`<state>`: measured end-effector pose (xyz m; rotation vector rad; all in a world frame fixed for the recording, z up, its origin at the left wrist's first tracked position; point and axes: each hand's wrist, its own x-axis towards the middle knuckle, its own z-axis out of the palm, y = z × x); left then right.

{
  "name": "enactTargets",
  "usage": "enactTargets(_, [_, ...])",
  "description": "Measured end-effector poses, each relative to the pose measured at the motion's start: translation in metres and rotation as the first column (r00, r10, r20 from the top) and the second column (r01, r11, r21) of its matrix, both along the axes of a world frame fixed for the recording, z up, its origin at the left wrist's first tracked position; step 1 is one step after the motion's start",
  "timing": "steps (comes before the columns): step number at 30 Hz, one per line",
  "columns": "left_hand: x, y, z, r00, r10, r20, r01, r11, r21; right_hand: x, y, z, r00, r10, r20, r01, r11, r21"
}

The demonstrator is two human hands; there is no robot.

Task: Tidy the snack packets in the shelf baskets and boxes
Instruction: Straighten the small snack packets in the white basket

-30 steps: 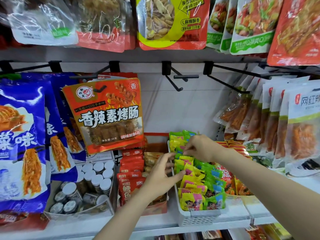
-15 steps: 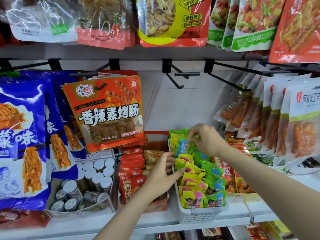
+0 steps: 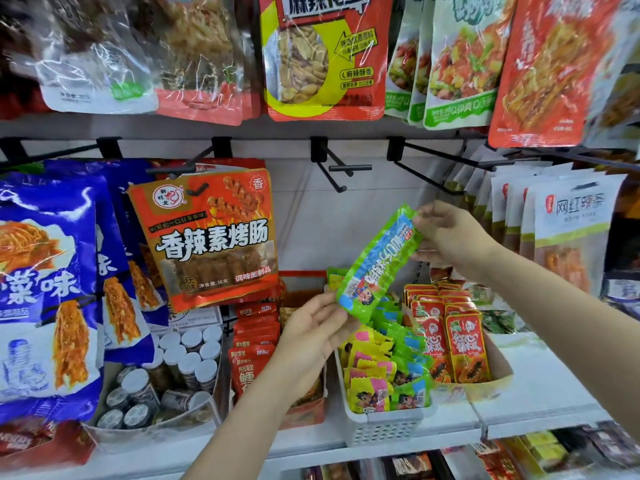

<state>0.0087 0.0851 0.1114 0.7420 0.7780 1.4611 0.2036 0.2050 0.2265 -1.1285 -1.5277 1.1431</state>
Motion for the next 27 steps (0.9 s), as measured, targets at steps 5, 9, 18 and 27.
enactTargets(5, [0.0, -0.01, 0.005, 0.931, -0.123, 0.344, 0.155, 0.986, -0.068, -0.001, -0.008, 0.0, 1.0, -0.017, 0.01, 0.017, 1.0, -0.018])
enactTargets(9, [0.0, -0.015, 0.012, 0.778, -0.282, 0.561, 0.391, 0.917, -0.081, -0.004, -0.013, -0.001, 0.996, 0.069, -0.063, -0.068, 0.998, 0.013])
enactTargets(18, [0.001, -0.013, 0.003, 0.932, 0.215, -0.293, -0.161, 0.967, 0.197, 0.013, -0.015, -0.002, 0.951, 0.223, -0.215, -0.267, 0.941, -0.208])
enactTargets(27, [-0.003, -0.002, -0.007, 0.862, 0.284, -0.421, -0.146, 0.933, 0.33, 0.015, -0.016, 0.003, 0.954, 0.252, 0.161, -0.249, 0.968, -0.041])
